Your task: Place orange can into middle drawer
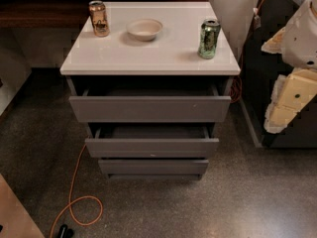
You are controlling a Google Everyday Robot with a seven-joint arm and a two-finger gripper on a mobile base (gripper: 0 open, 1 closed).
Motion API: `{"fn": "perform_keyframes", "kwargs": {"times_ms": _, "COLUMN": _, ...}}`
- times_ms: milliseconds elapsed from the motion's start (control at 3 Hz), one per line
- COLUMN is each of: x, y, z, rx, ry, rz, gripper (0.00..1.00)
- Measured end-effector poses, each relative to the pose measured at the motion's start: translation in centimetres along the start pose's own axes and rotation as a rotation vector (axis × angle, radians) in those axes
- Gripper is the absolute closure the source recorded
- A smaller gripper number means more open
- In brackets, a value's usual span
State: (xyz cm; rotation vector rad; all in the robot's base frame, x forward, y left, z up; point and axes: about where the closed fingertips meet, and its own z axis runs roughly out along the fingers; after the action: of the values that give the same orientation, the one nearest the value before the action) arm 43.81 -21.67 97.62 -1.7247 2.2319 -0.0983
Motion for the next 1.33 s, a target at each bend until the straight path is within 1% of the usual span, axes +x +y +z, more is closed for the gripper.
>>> {"fn": "perform_keyframes", "kwargs": {"times_ms": 333, "x": 0.0, "y": 0.0, "z": 0.0, "rx": 0.000, "ry": 0.000, "rz": 0.000, "gripper": 0.00}}
{"fn": "perform_keyframes", "kwargs": {"times_ms": 667, "x": -0.8, "y": -0.4, "z": 1.1, "rx": -0.035, "ry": -0.024, "rz": -0.006, "gripper": 0.00}}
{"fn": "perform_keyframes", "kwargs": {"times_ms": 1000, "x": -2.2, "y": -0.2, "z": 4.3, "rx": -0.090, "ry": -0.104, "rz": 0.003, "gripper": 0.00}}
{"fn": "perform_keyframes", "kwargs": {"times_ms": 1333, "x": -5.4, "y": 0.5, "z": 9.4, "rx": -0.130, "ry": -0.221, "rz": 0.011, "gripper": 0.00}}
